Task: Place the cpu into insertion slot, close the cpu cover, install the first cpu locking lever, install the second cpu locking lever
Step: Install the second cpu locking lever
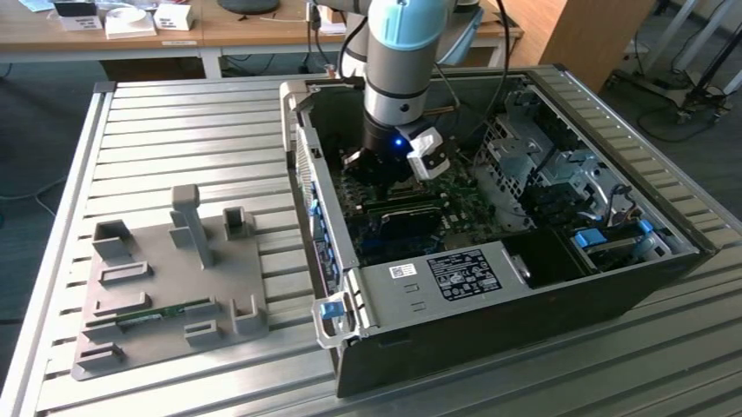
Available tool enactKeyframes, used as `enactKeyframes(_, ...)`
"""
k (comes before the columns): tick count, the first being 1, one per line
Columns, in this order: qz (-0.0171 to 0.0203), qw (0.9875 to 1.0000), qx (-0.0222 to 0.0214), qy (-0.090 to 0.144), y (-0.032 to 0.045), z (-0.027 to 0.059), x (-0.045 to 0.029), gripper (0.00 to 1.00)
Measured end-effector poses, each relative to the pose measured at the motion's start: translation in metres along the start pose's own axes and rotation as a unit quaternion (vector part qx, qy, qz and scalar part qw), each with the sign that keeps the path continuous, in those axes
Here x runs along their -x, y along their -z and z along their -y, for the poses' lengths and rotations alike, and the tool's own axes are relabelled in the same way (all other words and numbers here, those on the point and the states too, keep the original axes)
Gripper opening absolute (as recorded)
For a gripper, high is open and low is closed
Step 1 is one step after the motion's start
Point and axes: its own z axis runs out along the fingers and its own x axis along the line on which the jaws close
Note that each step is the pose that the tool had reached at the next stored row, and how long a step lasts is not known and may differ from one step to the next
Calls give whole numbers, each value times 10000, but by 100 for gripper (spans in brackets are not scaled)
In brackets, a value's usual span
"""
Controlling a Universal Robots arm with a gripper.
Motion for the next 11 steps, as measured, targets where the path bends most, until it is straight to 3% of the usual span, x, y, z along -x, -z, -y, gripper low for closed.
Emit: enactKeyframes(11, -1, 10000, 18, -1, -21, -21, -26, 11)
